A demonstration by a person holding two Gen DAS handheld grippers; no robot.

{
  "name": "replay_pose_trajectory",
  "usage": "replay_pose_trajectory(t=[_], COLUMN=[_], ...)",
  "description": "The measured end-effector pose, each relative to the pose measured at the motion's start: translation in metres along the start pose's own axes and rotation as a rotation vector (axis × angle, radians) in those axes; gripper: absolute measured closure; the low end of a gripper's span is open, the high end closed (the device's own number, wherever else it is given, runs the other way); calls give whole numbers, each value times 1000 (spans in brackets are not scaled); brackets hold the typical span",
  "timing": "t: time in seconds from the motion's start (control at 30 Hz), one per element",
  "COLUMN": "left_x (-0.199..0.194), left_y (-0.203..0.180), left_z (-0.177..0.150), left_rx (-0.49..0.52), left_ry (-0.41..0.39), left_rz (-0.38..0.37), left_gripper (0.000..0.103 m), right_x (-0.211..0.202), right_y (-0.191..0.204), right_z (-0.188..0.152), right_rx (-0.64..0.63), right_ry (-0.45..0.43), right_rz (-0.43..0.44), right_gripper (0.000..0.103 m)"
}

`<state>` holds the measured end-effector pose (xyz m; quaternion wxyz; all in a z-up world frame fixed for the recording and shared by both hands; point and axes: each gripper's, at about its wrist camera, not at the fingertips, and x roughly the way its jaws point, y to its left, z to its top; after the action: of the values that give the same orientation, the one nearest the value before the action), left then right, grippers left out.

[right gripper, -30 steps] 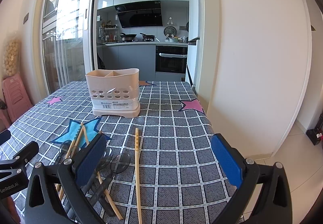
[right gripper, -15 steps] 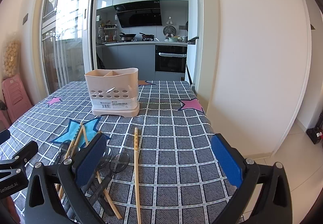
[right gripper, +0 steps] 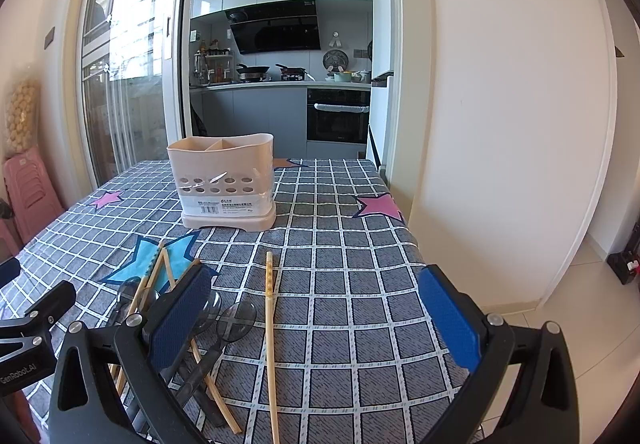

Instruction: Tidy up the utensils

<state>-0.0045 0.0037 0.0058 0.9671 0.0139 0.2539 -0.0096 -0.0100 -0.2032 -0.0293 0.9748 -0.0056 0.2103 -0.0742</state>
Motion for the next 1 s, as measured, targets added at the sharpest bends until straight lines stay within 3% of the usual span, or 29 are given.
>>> replay_pose_trajectory(t=[1.0], left_x=[1], left_y=[-1], left_z=[0], left_rx=[2], left_ry=[6], left_rz=[-3], left_gripper=[0], right_x=[2], right_y=[4], right_z=[1], right_rx=[3], right_ry=[4], right_rz=[9], right_gripper=[0])
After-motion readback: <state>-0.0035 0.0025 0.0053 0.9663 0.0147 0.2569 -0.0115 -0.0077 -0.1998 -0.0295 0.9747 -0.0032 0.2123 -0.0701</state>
